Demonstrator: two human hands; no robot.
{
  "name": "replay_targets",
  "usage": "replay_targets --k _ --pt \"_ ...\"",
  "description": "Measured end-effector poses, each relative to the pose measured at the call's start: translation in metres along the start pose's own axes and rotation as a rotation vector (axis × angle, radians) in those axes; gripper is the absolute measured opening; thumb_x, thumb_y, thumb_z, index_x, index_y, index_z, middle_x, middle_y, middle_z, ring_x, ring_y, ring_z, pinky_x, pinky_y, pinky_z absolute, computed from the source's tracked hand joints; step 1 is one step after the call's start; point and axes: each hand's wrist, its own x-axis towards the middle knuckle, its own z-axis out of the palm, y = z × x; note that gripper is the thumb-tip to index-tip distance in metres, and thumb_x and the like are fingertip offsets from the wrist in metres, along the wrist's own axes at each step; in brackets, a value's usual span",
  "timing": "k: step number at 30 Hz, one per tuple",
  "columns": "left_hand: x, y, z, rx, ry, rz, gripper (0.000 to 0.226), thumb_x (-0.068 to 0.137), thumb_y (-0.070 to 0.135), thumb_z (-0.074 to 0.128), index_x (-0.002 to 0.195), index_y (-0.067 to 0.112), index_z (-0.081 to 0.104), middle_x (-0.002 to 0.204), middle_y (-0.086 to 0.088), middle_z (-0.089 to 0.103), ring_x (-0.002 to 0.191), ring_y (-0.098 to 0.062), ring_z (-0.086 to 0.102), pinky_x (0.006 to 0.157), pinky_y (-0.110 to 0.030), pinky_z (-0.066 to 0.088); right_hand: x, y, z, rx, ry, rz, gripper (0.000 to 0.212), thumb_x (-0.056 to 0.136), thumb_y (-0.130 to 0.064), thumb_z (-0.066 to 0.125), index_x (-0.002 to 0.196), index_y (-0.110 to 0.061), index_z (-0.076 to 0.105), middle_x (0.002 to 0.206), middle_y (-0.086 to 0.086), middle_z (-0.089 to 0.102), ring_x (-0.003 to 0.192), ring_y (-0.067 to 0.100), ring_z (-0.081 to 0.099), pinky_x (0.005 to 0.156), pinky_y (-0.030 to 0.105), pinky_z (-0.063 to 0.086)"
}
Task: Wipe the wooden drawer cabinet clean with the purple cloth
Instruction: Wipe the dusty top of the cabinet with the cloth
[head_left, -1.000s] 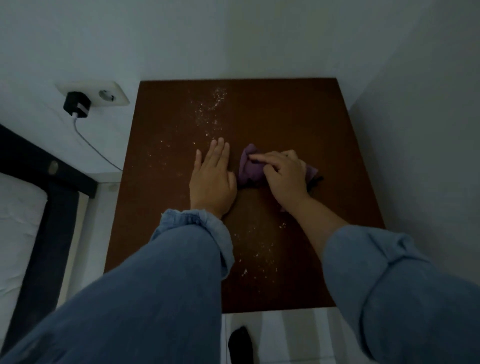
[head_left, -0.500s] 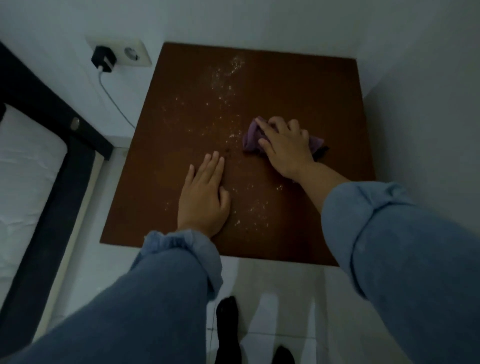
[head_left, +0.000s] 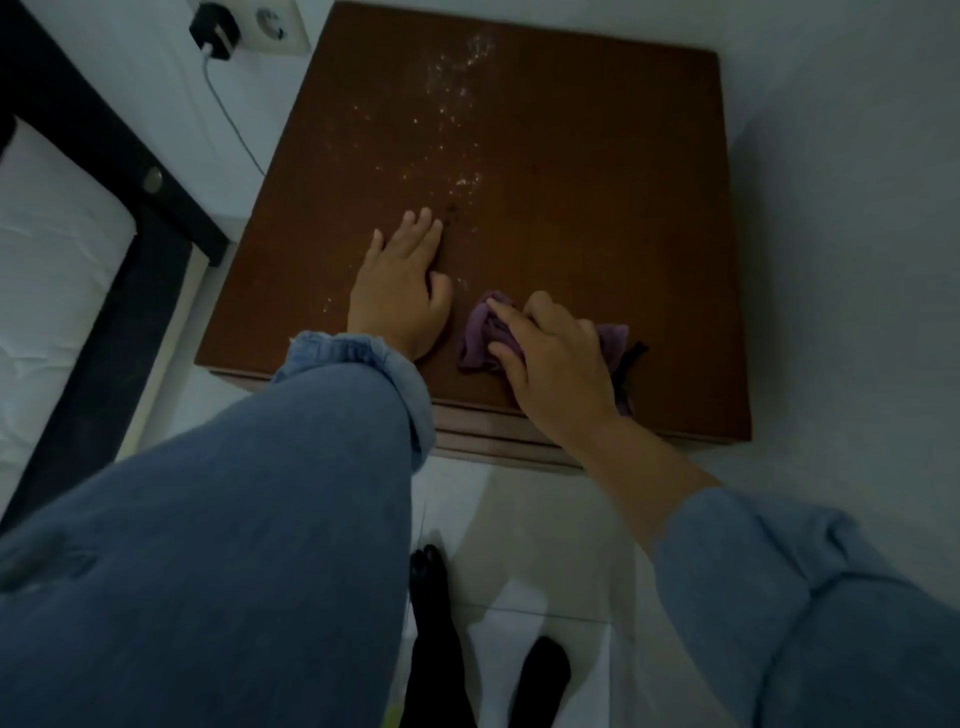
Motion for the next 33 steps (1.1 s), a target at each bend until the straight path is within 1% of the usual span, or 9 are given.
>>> replay_targets --k 7,10,13,15,17,20,25,28,33 --pt "-0.004 -0.002 0.002 -0.001 -0.007 0.014 0.061 0.088 0.026 0.031 0.147 0.012 0.032 0.156 -0.003 0.026 0.146 -0.016 0.017 0.12 -0.036 0.005 -0.029 -0.008 0.002 0.04 0.023 -0.102 0.044 0.089 -0.036 0.046 0.123 -0.014 0.059 0.098 0.007 0.055 0.073 0.025 0.056 0.063 0.033 0.042" --pt "-0.004 -0.002 0.001 -0.006 -0.011 0.011 0.061 0.088 0.025 0.031 0.147 0.012 0.031 0.156 -0.004 0.026 0.146 -0.016 0.017 0.12 -0.036 0.005 -0.03 -0.01 -0.01 0.099 -0.13 -0.112 0.042 0.094 -0.033 0.049 0.133 -0.018 0.05 0.108 0.006 0.049 0.082 0.022 0.053 0.072 0.035 0.04" --pt "-0.005 -0.001 0.0 -0.013 -0.03 0.004 0.061 0.088 0.025 0.031 0.147 0.011 0.031 0.156 -0.004 0.025 0.146 -0.017 0.017 0.12 -0.035 0.004 -0.018 -0.011 -0.032 0.291 -0.372 -0.037 0.033 0.096 -0.033 0.047 0.127 -0.022 0.055 0.098 -0.002 0.045 0.078 0.013 0.048 0.072 0.028 0.037" --pt "-0.007 0.0 -0.002 -0.017 -0.048 0.006 0.063 0.087 0.026 0.03 0.147 0.011 0.03 0.156 -0.004 0.025 0.146 -0.017 0.017 0.119 -0.035 0.004 -0.002 -0.009 -0.05 0.483 -0.533 0.088 0.027 0.095 -0.031 0.05 0.118 -0.024 0.062 0.089 -0.011 0.051 0.082 0.006 0.052 0.072 0.02 0.037" --pt "-0.007 0.001 -0.005 -0.023 -0.062 0.009 0.064 0.085 0.027 0.029 0.148 0.012 0.03 0.156 -0.004 0.025 0.146 -0.017 0.016 0.12 -0.035 0.004 0.016 -0.002 -0.061 0.703 -0.584 0.302 0.023 0.095 -0.029 0.051 0.114 -0.027 0.065 0.093 -0.014 0.059 0.092 0.005 0.055 0.082 0.018 0.038" --pt "-0.01 0.0 -0.006 -0.037 -0.072 0.012 0.065 0.085 0.028 0.03 0.148 0.011 0.029 0.157 -0.004 0.024 0.146 -0.017 0.015 0.12 -0.036 0.002 0.043 0.009 -0.072 1.093 -0.534 0.65 0.018 0.096 -0.033 0.05 0.106 -0.028 0.064 0.102 -0.003 0.067 0.09 0.013 0.062 0.079 0.026 0.047" --pt "0.004 -0.002 -0.011 -0.053 -0.095 0.018 0.064 0.085 0.026 0.031 0.147 0.01 0.031 0.156 -0.004 0.025 0.146 -0.016 0.016 0.119 -0.034 0.0 0.09 0.015 -0.083 1.486 -0.438 0.976 0.036 0.094 -0.045 0.048 0.121 -0.023 0.057 0.111 0.005 0.064 0.092 0.021 0.061 0.069 0.038 0.056" --pt "0.038 -0.014 -0.02 -0.036 -0.063 0.047 0.064 0.085 0.025 0.032 0.147 0.01 0.033 0.155 -0.005 0.028 0.145 -0.016 0.018 0.119 -0.035 0.001 0.122 0.017 -0.086 1.683 -0.408 0.984 0.043 0.096 -0.047 0.04 0.12 -0.017 0.059 0.109 0.01 0.067 0.082 0.026 0.065 0.067 0.035 0.054" --pt "0.097 -0.04 -0.025 0.022 -0.024 -0.018 0.065 0.085 0.027 0.029 0.148 0.011 0.029 0.157 -0.005 0.024 0.146 -0.017 0.013 0.12 -0.038 0.0 0.181 0.039 -0.086 1.803 -0.27 0.995 0.036 0.093 -0.029 0.035 0.107 -0.007 0.061 0.098 0.015 0.067 0.075 0.024 0.064 0.068 0.031 0.05"
